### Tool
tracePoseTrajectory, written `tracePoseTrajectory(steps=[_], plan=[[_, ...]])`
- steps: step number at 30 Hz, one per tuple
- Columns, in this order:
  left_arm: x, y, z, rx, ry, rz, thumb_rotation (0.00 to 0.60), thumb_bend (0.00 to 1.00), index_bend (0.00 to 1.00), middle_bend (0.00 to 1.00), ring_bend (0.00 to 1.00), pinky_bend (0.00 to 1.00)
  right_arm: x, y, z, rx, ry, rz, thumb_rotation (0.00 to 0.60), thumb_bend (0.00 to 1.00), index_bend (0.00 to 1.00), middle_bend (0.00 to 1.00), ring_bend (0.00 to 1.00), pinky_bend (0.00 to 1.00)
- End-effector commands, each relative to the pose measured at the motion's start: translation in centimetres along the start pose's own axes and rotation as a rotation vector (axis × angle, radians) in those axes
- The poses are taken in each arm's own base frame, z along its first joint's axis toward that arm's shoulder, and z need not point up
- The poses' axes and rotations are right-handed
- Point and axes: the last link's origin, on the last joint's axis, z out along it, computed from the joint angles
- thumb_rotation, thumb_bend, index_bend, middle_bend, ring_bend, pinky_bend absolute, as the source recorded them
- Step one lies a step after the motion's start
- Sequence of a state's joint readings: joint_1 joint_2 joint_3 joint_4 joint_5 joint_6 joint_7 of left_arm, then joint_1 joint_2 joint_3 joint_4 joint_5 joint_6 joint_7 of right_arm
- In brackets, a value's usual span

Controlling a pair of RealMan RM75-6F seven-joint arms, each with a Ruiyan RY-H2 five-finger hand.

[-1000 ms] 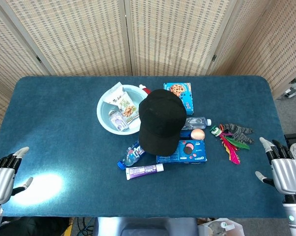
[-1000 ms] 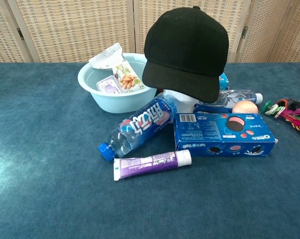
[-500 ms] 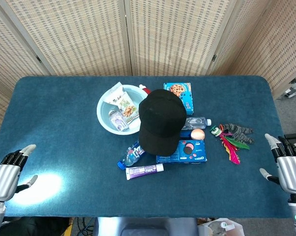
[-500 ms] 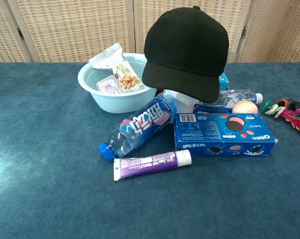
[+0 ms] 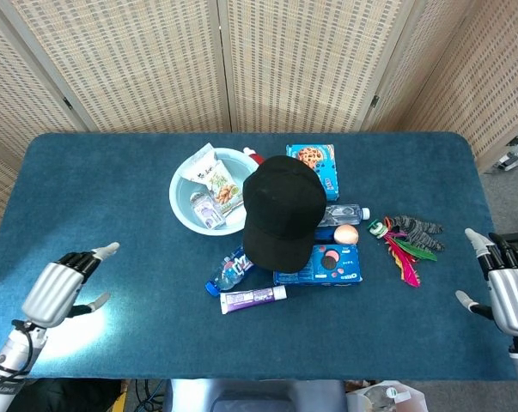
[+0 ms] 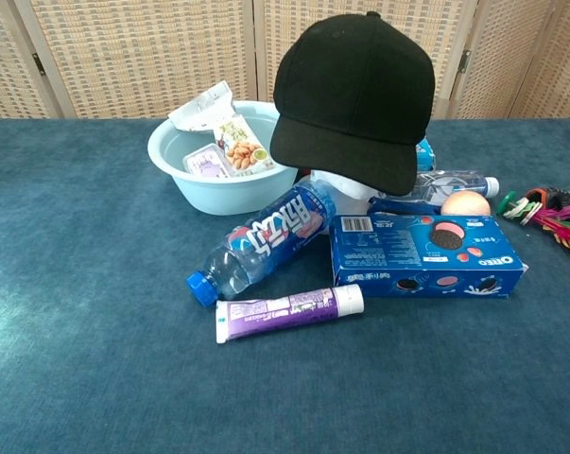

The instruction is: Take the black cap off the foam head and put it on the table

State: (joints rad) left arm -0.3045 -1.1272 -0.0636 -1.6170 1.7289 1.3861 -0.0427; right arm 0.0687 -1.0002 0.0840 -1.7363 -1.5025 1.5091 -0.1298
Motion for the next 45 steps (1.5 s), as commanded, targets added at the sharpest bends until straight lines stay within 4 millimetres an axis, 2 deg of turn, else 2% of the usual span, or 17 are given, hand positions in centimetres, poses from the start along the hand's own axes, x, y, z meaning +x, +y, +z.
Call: tracePoseTrajectory(steps=[1,8,11,13,22,45], plan=[[-0.6,1.3,2.0,-0.094,-0.008,-0.016,0.600,0.21,0.19,0.49,0.53,0.58,0.1,0.1,-0.2,-0.003,0.001,0.001,0.600,0.10,0.08,0.18,0.10,0.20],[-1.8,4.4,6.5,-0.288,0.022,-0.045,0.600,0.21,0.25,0.78,0.77,0.86,0.1,0.2,-0.8,-0.009,0.003,0.004,0.600,0.10,0.08,0.18,0.10,0.20],[-2.6,5.4,8.0,-0.345,0.024,-0.048,0.600,0.21,0.27,0.86,0.83,0.96,0.1,0.3,-1.0,-0.010,0.004,0.005,0.600,0.10,0.08,0.18,0.10,0.20],[-3.1,6.0,8.8,-0.376,0.023,-0.043,0.600,0.21,0.28,0.89,0.86,0.99,0.1,0.4,-1.1,-0.013,0.005,0.006,0.600,0.10,0.08,0.18,0.10,0.20],[-5.0,9.0,12.4,-0.473,0.104,-0.064,0.600,0.21,0.37,0.99,0.94,1.00,-0.4,0.5,-1.5,-0.020,-0.012,0.012,0.600,0.10,0.08,0.19,0.10,0.20],[-8.3,15.6,18.6,-0.594,0.182,-0.088,0.600,0.21,0.39,0.99,0.94,1.00,-0.8,1.3,-2.0,-0.062,-0.030,0.013,0.600,0.10,0.08,0.18,0.10,0.20]])
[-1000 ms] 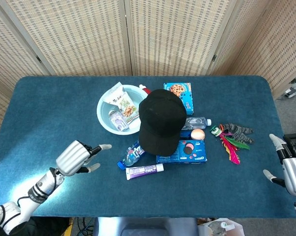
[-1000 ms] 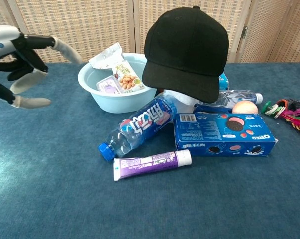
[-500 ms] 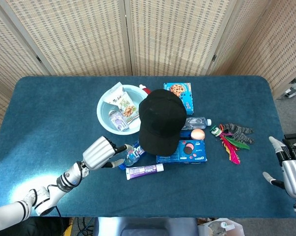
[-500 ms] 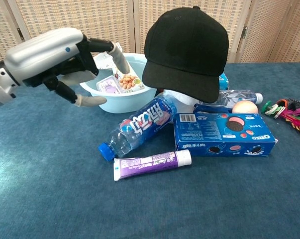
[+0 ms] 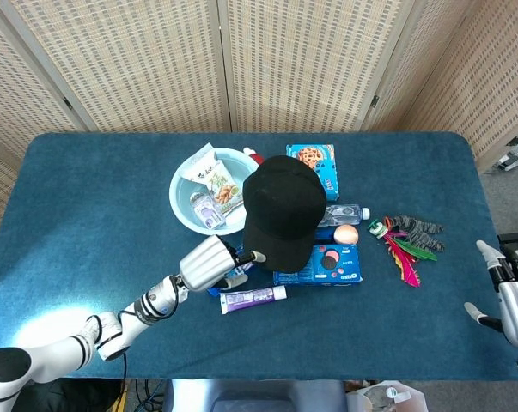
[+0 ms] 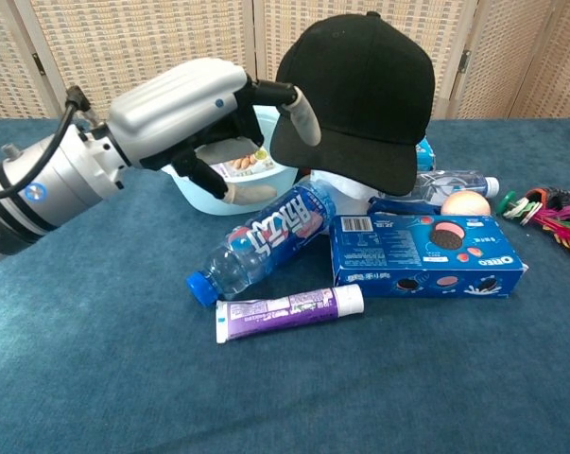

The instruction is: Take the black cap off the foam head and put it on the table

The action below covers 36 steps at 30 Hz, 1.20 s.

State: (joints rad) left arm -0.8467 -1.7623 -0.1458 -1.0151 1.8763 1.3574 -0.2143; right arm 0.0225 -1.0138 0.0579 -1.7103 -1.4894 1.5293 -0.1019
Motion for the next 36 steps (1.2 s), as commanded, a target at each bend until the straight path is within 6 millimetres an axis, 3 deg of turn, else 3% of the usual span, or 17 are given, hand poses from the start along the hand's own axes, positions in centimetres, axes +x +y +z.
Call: tracePoseTrajectory(steps=[1,14,24,28,33,36], plan=[[-0.4,0.2,1.0,-0.010,0.016,-0.009,0.600,0.21,0.39,0.99,0.94,1.00,0.0,0.2,0.0,-0.007,-0.001,0.000,0.600,0.10,0.08,0.18,0.10,0.20],[-2.4,1.0,3.9,-0.009,0.031,-0.037,0.600,0.21,0.41,1.00,0.95,1.00,0.1,1.2,-0.3,-0.039,0.000,0.002,0.600,0.10,0.08,0.18,0.10,0.20],[-2.9,1.0,4.8,0.007,0.045,-0.068,0.600,0.22,0.42,1.00,0.96,1.00,0.1,1.6,-0.4,-0.051,0.000,0.005,0.600,0.10,0.08,0.18,0.10,0.20],[-2.9,1.0,4.9,0.006,0.050,-0.074,0.600,0.27,0.43,1.00,0.96,1.00,0.1,1.7,-0.4,-0.053,0.002,0.006,0.600,0.10,0.08,0.18,0.10,0.20],[-2.9,1.0,4.9,-0.001,0.054,-0.087,0.600,0.43,0.44,1.00,0.96,1.00,0.2,1.6,-0.5,-0.054,0.006,0.004,0.600,0.10,0.08,0.18,0.10,0.20],[-2.8,1.1,4.9,-0.005,0.056,-0.095,0.600,0.46,0.46,1.00,0.96,1.00,0.2,1.6,-0.5,-0.054,0.007,0.003,0.600,0.10,0.08,0.19,0.10,0.20]])
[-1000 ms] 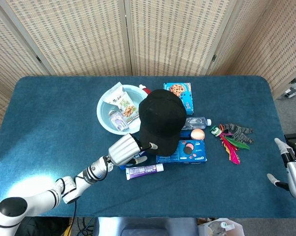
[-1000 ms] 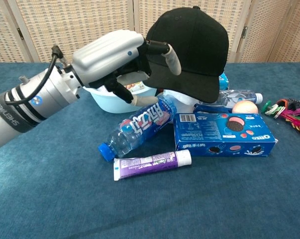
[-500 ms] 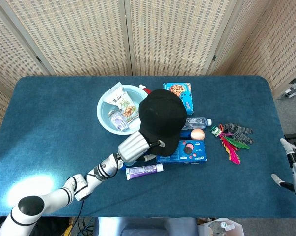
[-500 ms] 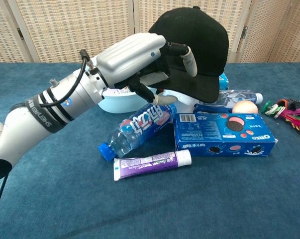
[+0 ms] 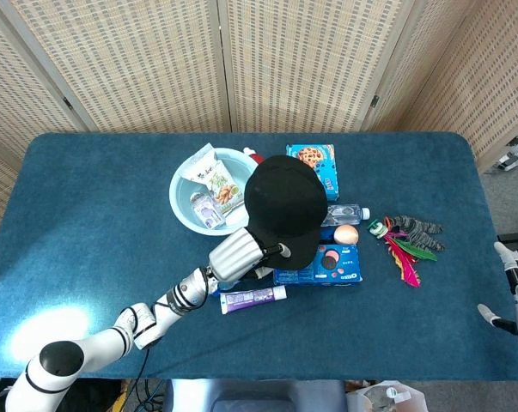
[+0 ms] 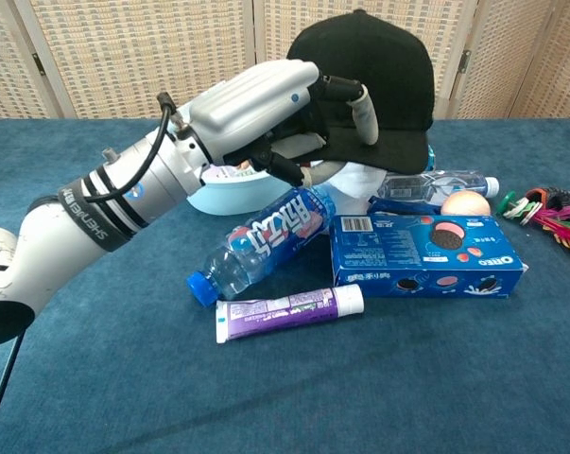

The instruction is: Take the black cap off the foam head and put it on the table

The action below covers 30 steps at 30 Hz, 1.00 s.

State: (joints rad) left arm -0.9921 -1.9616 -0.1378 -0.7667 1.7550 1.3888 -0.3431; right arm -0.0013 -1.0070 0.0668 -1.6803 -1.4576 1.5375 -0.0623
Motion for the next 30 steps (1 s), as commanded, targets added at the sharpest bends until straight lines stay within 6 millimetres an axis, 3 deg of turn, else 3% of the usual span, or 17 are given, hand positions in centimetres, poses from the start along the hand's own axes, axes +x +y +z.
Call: tracePoseTrajectory(steps=[1,14,30], plan=[[0.0,0.1,0.0,-0.003,0.002,-0.006,0.600,0.46,0.47,1.00,0.96,1.00,0.0,0.0,0.0,0.000,0.001,-0.001,0.600,0.10,0.08,0.18,0.10,0.20],[1.9,-0.6,1.0,0.022,0.087,0.004,0.600,0.46,0.56,1.00,0.97,1.00,0.2,0.0,-0.1,-0.008,0.006,0.001,0.600,0.10,0.08,0.18,0.10,0.20],[5.4,-1.2,3.9,0.089,0.225,0.060,0.600,0.46,0.58,1.00,0.97,1.00,0.3,0.2,-0.4,-0.014,0.019,0.007,0.600,0.10,0.08,0.18,0.10,0.20]])
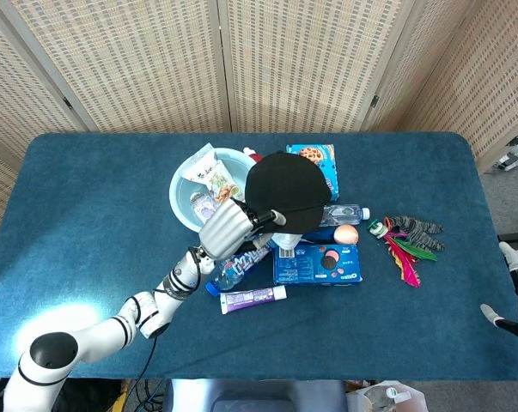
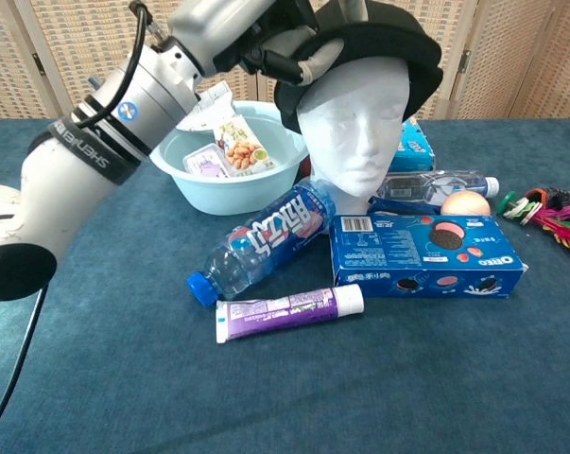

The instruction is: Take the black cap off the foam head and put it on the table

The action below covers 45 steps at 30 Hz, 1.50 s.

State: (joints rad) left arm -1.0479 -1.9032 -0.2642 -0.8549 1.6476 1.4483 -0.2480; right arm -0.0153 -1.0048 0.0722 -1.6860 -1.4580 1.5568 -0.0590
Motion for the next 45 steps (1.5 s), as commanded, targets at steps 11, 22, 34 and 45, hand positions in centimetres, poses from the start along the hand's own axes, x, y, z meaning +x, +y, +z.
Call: tracePoseTrajectory(steps=[11,22,34,45], plan=[[1.9,-1.5,3.3,0.099,0.088,0.077,0.600,0.46,0.59,1.00,0.97,1.00,0.1,0.4,-0.4,-0.008,0.008,0.009,0.600,0.10,0.08,0.19,0.10,0.20],[4.9,-4.7,5.2,0.201,0.162,0.156,0.600,0.46,0.59,1.00,0.97,1.00,0.2,0.4,-0.5,-0.007,0.013,0.016,0.600,0.10,0.08,0.18,0.10,0.20],[10.4,-9.1,4.7,0.316,0.282,0.234,0.600,0.46,0.59,1.00,0.97,1.00,0.4,-0.1,-0.5,0.008,0.018,0.017,0.600,0.10,0.08,0.19,0.10,0.20],[15.8,-11.5,-1.7,0.251,0.271,0.387,0.600,0.46,0.59,1.00,0.97,1.00,0.4,-0.6,-0.5,0.024,0.012,0.019,0.600,0.10,0.08,0.18,0.10,0.20]])
